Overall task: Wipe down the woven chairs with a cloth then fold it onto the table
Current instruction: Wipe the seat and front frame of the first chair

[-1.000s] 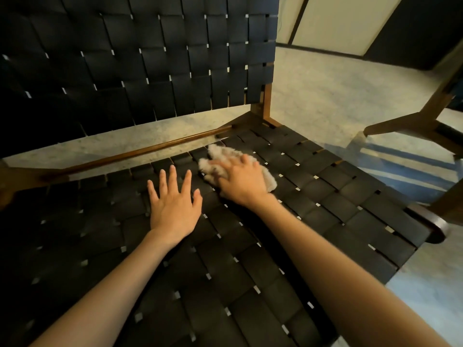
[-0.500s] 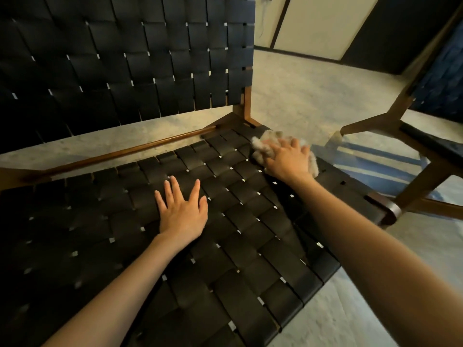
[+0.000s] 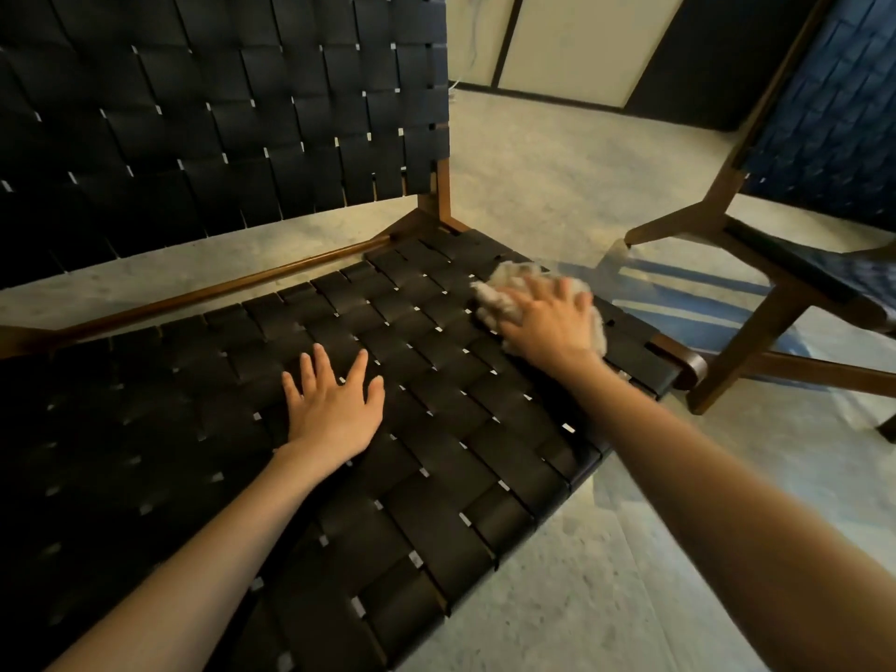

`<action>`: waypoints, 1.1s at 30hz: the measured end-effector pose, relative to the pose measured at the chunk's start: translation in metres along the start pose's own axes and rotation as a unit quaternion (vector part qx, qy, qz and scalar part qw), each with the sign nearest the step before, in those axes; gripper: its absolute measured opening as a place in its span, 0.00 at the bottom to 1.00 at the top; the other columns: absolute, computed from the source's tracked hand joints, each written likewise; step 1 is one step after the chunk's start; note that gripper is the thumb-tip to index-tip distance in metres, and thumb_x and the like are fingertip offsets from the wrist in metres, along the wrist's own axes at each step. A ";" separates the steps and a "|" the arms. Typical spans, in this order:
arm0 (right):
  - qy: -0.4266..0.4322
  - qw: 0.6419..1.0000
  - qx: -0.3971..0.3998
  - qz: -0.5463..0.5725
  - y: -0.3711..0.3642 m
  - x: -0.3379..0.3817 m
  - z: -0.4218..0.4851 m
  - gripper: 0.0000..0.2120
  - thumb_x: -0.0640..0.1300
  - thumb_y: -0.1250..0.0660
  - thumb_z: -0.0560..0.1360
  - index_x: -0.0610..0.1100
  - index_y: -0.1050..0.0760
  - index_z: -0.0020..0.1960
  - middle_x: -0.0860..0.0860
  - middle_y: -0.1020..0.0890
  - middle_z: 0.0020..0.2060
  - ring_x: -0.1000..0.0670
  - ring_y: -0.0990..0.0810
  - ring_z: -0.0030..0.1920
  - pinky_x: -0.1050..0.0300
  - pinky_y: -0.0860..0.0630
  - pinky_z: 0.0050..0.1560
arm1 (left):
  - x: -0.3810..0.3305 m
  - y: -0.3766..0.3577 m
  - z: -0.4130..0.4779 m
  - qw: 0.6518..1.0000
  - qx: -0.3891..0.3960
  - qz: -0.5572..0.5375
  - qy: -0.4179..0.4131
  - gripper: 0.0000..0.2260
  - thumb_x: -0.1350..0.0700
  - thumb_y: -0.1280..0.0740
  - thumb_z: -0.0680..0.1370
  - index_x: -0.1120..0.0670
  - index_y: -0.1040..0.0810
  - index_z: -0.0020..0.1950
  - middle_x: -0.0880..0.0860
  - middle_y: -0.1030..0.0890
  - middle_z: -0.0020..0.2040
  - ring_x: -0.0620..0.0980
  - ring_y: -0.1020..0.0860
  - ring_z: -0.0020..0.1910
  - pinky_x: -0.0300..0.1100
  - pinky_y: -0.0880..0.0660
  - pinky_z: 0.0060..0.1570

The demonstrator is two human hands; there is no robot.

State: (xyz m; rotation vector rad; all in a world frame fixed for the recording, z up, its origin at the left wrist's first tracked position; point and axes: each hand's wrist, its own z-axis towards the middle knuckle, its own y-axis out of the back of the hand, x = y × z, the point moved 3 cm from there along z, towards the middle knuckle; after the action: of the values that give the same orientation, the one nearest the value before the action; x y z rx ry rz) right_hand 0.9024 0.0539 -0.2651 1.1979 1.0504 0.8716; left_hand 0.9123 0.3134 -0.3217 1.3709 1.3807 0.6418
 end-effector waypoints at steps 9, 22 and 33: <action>0.069 0.990 -0.002 0.120 -0.002 0.040 -0.050 0.23 0.55 0.40 0.76 0.58 0.34 0.70 0.53 0.28 0.68 0.44 0.37 0.69 0.45 0.40 0.66 | -0.016 -0.009 -0.012 1.000 0.015 -0.005 -0.024 0.24 0.41 0.57 0.81 0.42 0.55 0.77 0.54 0.58 0.78 0.59 0.61 0.76 0.62 0.63 0.70; -0.063 0.998 -0.011 0.027 0.022 -0.050 -0.059 0.28 0.56 0.41 0.78 0.54 0.43 0.76 0.50 0.43 0.76 0.41 0.47 0.74 0.42 0.46 0.71 | -0.009 -0.011 -0.042 0.998 0.013 -0.008 -0.060 0.23 0.42 0.57 0.82 0.41 0.54 0.77 0.52 0.55 0.78 0.55 0.58 0.76 0.54 0.60 0.73; 0.080 0.984 -0.021 0.160 0.022 0.021 -0.149 0.18 0.59 0.43 0.76 0.61 0.30 0.66 0.57 0.24 0.63 0.47 0.33 0.65 0.49 0.36 0.62 | -0.009 -0.012 -0.059 0.997 0.014 -0.017 -0.072 0.23 0.42 0.56 0.82 0.43 0.53 0.77 0.51 0.54 0.78 0.54 0.57 0.77 0.53 0.60 0.73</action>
State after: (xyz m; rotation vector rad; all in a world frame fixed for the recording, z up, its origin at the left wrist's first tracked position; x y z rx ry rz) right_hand 0.7665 0.1215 -0.2535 1.2994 0.9750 1.2516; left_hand 0.8526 0.3195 -0.3115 1.3858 1.2995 0.4920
